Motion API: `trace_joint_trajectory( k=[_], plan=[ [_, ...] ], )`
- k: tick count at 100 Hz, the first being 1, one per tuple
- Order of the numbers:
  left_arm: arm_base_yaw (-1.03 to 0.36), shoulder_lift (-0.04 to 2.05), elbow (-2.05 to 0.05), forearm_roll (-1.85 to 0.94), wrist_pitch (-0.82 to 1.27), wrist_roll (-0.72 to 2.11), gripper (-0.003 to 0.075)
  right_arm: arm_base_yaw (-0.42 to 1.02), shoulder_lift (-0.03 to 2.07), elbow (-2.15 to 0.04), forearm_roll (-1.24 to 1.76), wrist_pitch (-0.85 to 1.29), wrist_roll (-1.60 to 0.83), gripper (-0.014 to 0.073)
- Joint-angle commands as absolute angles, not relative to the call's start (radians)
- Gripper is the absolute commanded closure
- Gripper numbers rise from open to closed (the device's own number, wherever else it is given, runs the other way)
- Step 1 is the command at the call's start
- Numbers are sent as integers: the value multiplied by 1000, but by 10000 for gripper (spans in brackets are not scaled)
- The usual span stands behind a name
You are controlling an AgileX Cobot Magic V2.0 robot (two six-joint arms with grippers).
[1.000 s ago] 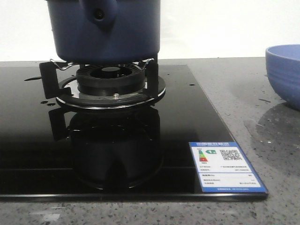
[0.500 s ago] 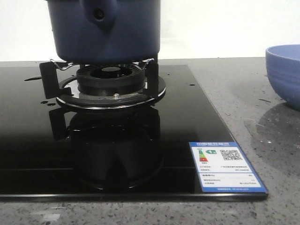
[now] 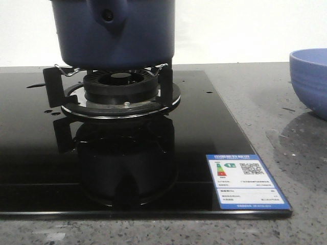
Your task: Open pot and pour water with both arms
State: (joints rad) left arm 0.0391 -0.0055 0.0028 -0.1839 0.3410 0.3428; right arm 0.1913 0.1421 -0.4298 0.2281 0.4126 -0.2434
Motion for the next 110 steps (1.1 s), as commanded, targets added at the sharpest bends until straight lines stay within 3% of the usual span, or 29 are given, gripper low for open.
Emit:
trace_joint_trajectory(
  k=[1, 75, 93, 110],
  plan=[
    [41, -31, 33, -192, 311, 332, 741, 195, 151, -453, 232, 343, -253, 657],
    [41, -31, 33, -192, 311, 332, 741, 195, 151, -432, 232, 343, -253, 657],
    [41, -31, 33, -192, 311, 332, 741, 137, 151, -298, 110, 201, -249, 657],
    [41, -31, 33, -192, 311, 332, 741, 12, 140, -128, -94, 59, 25, 657]
  ],
)
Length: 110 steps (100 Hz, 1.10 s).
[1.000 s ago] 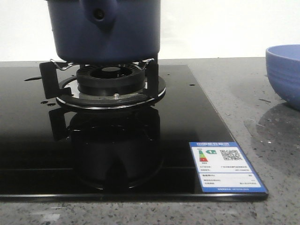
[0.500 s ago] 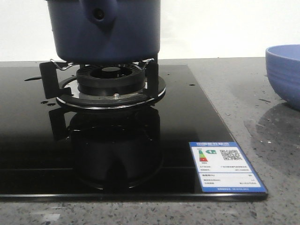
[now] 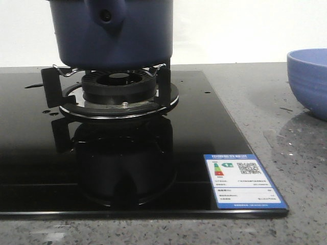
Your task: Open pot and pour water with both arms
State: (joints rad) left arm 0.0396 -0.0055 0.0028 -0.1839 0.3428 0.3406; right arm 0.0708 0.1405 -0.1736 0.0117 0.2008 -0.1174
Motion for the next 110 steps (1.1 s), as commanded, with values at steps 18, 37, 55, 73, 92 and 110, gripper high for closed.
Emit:
trace_joint_trajectory(
  k=[18, 37, 55, 73, 92, 110],
  plan=[
    [41, -31, 33, -192, 311, 332, 741, -78, 7, 10, -118, 101, 89, 657],
    [41, -31, 33, -194, 309, 332, 741, -91, -23, 33, -35, 279, 89, 657],
    [41, -31, 33, -194, 309, 332, 741, -91, -26, 33, 8, 327, 89, 657],
    [41, -31, 33, -194, 309, 332, 741, -91, -26, 33, 8, 322, 89, 657],
    [41, -31, 33, -194, 309, 332, 741, -91, -26, 33, 8, 322, 89, 657],
    [41, -31, 33, -194, 309, 332, 741, -91, -26, 33, 8, 322, 89, 657]
  ],
)
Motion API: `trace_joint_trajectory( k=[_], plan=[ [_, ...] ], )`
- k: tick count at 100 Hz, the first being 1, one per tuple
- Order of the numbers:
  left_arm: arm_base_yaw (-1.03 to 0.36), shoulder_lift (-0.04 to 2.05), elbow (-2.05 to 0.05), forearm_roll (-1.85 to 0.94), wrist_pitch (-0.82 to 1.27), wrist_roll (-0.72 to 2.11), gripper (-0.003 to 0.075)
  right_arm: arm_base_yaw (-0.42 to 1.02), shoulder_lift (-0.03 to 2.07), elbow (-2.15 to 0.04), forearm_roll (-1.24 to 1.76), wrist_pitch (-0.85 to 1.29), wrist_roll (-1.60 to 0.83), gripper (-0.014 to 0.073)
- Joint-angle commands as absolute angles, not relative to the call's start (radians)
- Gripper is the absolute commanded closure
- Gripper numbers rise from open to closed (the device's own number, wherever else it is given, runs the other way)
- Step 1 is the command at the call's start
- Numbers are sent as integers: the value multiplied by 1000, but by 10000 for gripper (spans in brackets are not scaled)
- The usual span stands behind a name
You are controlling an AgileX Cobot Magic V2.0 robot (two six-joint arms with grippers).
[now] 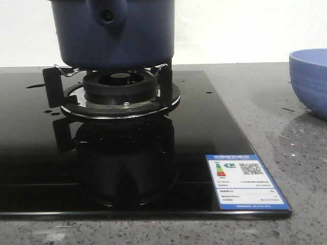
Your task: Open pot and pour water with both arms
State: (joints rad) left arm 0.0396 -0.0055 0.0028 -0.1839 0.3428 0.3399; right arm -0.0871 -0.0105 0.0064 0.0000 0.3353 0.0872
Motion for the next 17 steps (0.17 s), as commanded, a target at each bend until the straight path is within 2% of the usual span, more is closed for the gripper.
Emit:
trace_joint_trajectory(
  k=[1, 17],
  plan=[
    [41, -31, 33, -194, 309, 332, 741, -91, -26, 33, 8, 322, 89, 657],
    [41, -31, 33, -194, 309, 332, 741, -91, -26, 33, 8, 322, 89, 657]
  ],
)
